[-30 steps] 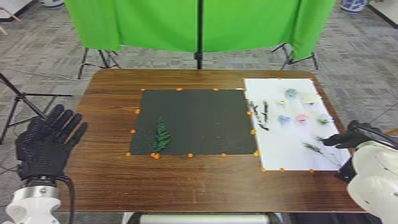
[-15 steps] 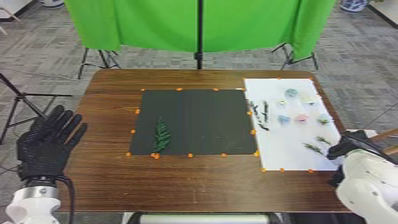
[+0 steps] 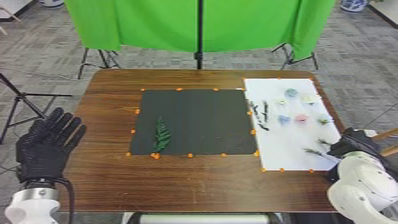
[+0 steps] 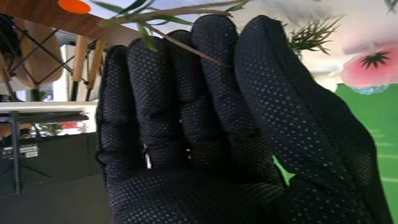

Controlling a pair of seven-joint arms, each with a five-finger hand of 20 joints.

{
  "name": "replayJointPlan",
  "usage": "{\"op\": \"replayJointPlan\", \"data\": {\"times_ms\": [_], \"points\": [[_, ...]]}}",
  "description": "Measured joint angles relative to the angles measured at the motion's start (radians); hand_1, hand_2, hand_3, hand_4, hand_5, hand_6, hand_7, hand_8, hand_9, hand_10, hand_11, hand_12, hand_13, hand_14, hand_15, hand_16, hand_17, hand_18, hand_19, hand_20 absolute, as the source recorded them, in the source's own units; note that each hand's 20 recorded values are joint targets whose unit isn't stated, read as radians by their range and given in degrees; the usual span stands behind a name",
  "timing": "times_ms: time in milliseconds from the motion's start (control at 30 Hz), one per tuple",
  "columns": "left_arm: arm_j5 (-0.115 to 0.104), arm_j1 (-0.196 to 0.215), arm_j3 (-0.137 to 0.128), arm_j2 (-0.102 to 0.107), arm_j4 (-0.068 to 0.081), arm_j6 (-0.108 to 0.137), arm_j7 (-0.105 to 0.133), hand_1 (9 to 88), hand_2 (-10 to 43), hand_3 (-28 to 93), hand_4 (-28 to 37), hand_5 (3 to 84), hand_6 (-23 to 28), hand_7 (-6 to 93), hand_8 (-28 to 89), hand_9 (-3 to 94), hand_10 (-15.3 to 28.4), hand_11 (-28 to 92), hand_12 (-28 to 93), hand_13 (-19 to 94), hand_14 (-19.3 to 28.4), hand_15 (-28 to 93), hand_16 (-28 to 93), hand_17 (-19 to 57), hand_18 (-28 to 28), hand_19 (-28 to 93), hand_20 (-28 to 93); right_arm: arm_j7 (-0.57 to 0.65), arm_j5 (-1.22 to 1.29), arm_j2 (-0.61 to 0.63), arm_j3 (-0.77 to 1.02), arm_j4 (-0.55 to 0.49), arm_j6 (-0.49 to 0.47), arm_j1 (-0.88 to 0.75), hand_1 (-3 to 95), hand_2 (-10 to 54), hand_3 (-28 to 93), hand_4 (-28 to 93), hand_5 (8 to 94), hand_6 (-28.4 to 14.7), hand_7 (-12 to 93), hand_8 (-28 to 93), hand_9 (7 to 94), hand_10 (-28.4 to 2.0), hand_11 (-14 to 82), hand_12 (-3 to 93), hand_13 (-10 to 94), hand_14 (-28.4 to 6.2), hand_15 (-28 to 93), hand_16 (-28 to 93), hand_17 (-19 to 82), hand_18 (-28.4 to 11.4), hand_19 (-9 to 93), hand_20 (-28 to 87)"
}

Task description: Arrange flowers

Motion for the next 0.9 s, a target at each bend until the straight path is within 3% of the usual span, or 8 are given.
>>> {"op": "replayJointPlan", "data": {"times_ms": [333,433,733,900], "points": [[0.000,0.010,-0.002,-0.002,0.000,-0.001,-0.005,31.3,16.1,74,-28.3,48.0,7.3,21.4,-10,42.7,14.6,28,13,34,14.2,44,-6,-3.2,14.2,35,14,0.000,-0.013,0.018,0.000,-0.073,0.074,-0.001,60.1,-9.5,70,-26,81.1,-2.1,26,18,75.8,-14.9,18.5,49.1,53,-14.2,54,36,22,-26.2,67,21],[0.001,0.011,-0.002,-0.002,0.000,-0.001,-0.006,30.0,13.1,74,-28.3,47.7,7.4,21.1,-10,42.1,14.7,28,13,33,14.1,44,-6,-3.2,14.2,34,13,-0.001,-0.019,0.026,-0.032,-0.107,0.103,0.030,59.8,-9.5,70,-26,80.6,-2.2,26,19,75.9,-15.1,18.9,49.2,53,-14.4,54,35,22,-26.2,67,21],[-0.012,0.016,0.004,0.000,0.000,-0.005,-0.005,27.5,11.6,75,-28.3,47.0,7.6,19.9,-10,41.7,14.8,28,13,33,14.1,43,-6,-3.3,14.3,34,14,-0.062,-0.025,0.015,-0.303,-0.125,0.144,0.282,59.5,-9.5,70,-24,80.0,-2.4,27,20,75.6,-15.5,19.6,49.6,53,-15.1,55,35,22,-26.6,68,20],[-0.011,0.010,0.016,0.004,0.002,-0.005,-0.008,27.5,11.6,75,-28.3,47.0,7.6,19.9,-10,41.7,14.8,27,13,33,14.2,43,-6,-3.3,14.3,34,14,-0.099,-0.032,-0.068,-0.485,-0.063,0.126,0.457,59.7,-9.5,70,-24,79.9,-2.6,27,20,75.7,-15.5,19.6,49.4,53,-15.6,56,35,22,-26.9,68,20]]}}
